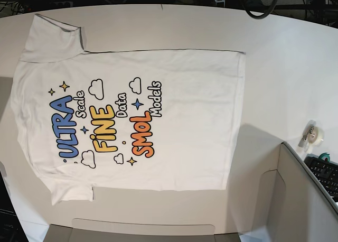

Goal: Layout the t-shirt on the table in an organized manner, then fold the t-shirt properly

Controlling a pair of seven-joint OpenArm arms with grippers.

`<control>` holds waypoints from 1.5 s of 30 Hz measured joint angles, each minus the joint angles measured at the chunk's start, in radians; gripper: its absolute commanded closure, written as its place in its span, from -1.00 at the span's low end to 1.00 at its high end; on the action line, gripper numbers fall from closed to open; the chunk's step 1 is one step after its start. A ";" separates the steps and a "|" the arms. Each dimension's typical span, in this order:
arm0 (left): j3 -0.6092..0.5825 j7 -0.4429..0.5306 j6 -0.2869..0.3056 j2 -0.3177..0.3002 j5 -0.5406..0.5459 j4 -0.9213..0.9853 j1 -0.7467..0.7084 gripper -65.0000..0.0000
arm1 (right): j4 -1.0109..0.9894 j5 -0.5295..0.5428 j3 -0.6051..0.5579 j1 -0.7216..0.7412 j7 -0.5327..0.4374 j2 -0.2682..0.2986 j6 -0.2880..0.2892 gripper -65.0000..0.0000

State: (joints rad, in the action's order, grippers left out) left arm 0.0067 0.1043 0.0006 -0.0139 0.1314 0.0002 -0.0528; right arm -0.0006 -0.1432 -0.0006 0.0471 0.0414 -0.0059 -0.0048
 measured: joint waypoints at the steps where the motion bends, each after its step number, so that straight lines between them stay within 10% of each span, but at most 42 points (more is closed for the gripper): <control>1: 0.000 0.000 0.000 0.002 0.000 0.000 0.000 1.00 | 0.000 0.000 0.000 0.000 0.000 0.000 0.000 0.99; 45: 0.000 -0.005 -0.001 0.003 0.003 0.001 0.106 1.00 | -0.003 0.000 0.000 0.083 0.000 -0.012 0.000 0.99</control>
State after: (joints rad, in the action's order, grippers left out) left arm 0.0071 0.0998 -0.0002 -0.0113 0.1349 0.0013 0.0536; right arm -0.0036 -0.1432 -0.0006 0.1303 0.0418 -0.0177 -0.0044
